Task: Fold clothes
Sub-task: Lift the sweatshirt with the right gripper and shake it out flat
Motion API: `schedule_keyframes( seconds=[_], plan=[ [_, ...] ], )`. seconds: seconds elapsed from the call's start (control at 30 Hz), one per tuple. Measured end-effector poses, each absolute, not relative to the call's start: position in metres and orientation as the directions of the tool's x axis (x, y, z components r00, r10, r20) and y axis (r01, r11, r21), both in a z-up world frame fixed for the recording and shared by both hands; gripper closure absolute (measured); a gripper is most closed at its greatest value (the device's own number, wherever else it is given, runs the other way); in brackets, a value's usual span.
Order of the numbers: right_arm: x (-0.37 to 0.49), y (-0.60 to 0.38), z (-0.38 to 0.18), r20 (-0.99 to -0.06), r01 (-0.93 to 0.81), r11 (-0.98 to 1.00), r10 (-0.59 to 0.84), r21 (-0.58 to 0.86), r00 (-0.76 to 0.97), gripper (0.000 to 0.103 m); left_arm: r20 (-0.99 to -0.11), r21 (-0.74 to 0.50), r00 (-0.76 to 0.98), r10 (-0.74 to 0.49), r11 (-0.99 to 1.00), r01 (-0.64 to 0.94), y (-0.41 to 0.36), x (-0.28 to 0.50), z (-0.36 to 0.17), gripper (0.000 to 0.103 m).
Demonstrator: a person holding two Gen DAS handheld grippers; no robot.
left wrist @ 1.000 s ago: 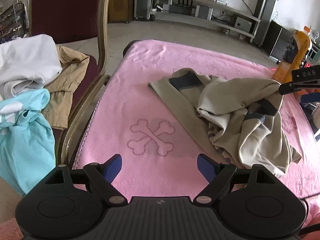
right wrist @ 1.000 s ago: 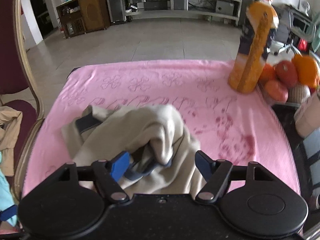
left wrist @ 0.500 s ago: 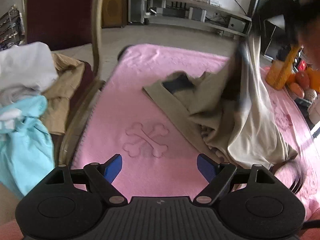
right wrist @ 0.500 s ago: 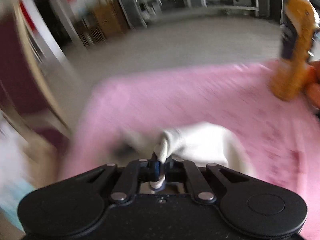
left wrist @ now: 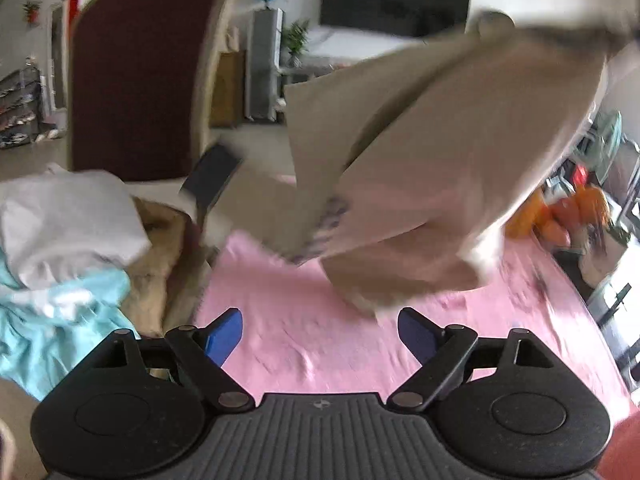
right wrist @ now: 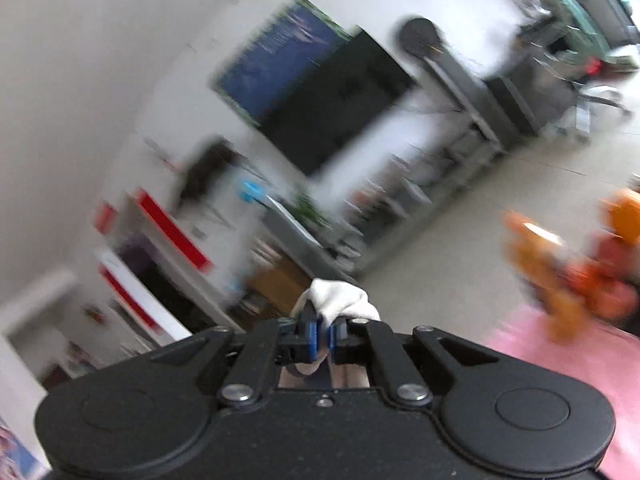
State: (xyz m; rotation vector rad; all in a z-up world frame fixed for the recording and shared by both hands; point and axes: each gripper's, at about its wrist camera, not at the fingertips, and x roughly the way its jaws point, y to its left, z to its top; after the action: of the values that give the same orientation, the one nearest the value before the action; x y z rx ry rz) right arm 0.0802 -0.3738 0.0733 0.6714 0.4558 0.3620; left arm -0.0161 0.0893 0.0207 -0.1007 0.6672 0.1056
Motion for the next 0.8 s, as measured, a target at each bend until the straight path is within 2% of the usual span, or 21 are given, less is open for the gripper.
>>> schedule_keyframes(
  seconds=[0.1,0.17,0.23,0.27,0.3,0.37,0.43,0.5,0.63,0.8],
  plan=[
    [0.064,-0.405,-0.029,-0.539,-0.012,0.792,0.426,0.611,0.727,0.097,-0.676,-0.038,0.736,0.045,0.995,-0.096,0.068,-0.014,-0.001,0.018],
    [0.054,-0.414,-0.096,-0.673,0.096,0.822,0.385,0.561,0.632,0.097,-0.712,-0.037,0.702,0.018,0.997,-0.063,0.056,-0.012,-0.014,0.018],
    [0.045,-0.422,-0.156,-0.777,0.186,0.845,0.346,0.502,0.527,0.092,-0.739,-0.042,0.673,-0.007,0.999,-0.035,0.047,-0.011,-0.023,0.018],
    [0.038,-0.424,-0.172,-0.797,0.215,0.845,0.334,0.490,0.503,0.087,-0.749,-0.043,0.662,-0.015,0.999,-0.026,0.045,-0.012,-0.026,0.018],
    [0.030,-0.427,-0.184,-0.806,0.243,0.840,0.322,0.486,0.497,0.084,-0.752,-0.033,0.659,-0.008,0.999,-0.025,0.043,-0.012,-0.028,0.018],
    [0.010,-0.434,-0.194,-0.797,0.257,0.831,0.313,0.493,0.516,0.065,-0.756,-0.018,0.654,0.008,0.999,-0.033,0.043,-0.012,-0.031,0.017],
    [0.000,-0.435,-0.187,-0.780,0.250,0.832,0.299,0.496,0.550,0.056,-0.759,-0.021,0.651,0.015,0.999,-0.048,0.048,-0.009,-0.033,0.017],
    [0.000,-0.432,-0.171,-0.759,0.229,0.839,0.287,0.493,0.584,0.053,-0.761,-0.029,0.649,0.016,0.998,-0.059,0.050,-0.009,-0.035,0.017],
    [0.005,-0.414,-0.152,-0.717,0.154,0.852,0.307,0.500,0.626,0.039,-0.764,-0.047,0.646,0.007,0.997,-0.067,0.053,-0.011,-0.039,0.016],
    [0.008,-0.372,-0.145,-0.689,0.032,0.858,0.389,0.513,0.611,0.038,-0.773,-0.068,0.634,-0.003,0.995,-0.077,0.059,-0.013,-0.046,0.016]
  ],
)
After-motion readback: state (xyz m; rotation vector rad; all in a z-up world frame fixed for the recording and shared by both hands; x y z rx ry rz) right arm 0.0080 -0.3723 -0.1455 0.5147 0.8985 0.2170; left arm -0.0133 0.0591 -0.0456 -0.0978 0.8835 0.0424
